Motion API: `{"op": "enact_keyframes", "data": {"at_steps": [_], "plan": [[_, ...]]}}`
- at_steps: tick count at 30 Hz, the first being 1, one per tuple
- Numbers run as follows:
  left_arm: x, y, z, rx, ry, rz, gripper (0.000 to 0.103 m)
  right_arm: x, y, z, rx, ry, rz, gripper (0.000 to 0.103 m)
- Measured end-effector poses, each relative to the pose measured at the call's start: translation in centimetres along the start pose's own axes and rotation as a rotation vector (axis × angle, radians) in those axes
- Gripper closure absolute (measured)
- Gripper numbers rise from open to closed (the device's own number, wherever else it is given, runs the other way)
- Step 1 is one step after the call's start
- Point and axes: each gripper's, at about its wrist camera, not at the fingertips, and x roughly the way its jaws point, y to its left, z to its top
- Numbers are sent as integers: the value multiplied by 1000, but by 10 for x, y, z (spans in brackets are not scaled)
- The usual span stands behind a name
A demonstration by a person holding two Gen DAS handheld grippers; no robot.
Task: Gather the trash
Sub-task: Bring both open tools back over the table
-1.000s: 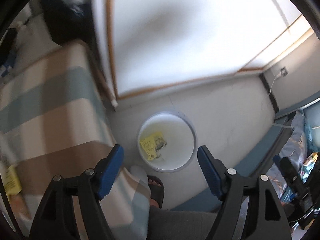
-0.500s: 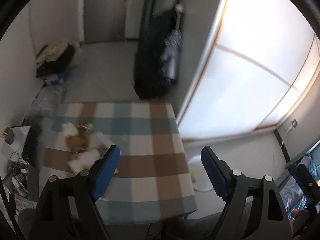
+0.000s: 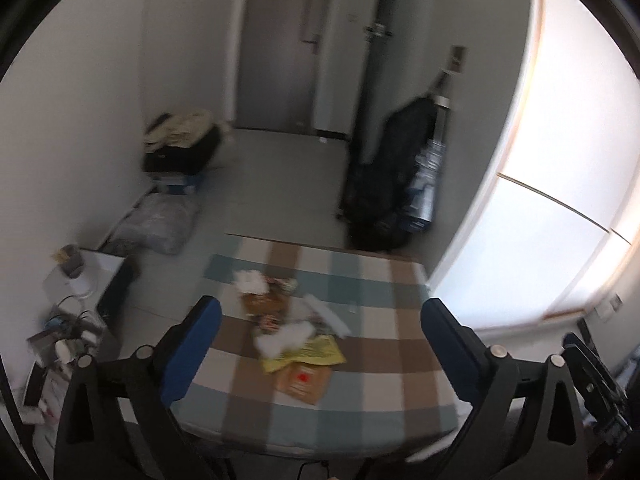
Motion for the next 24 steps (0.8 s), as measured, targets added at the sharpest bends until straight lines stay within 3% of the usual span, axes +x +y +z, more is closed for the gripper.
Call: {"op": "enact_keyframes", "data": {"at_steps": [5, 13, 16, 24], "plan": [[3, 11, -4, 38, 0, 5, 3, 22, 8, -1, -21, 6, 13, 1], [38, 41, 2, 21, 30, -10, 3, 74, 16, -4, -46, 113, 28, 1], [51, 58, 3, -19, 29, -43, 3, 95, 16, -5, -37, 139, 25, 1], [89, 99, 6, -79, 58, -27, 3, 156, 26, -4, -79, 247, 12, 1]]}}
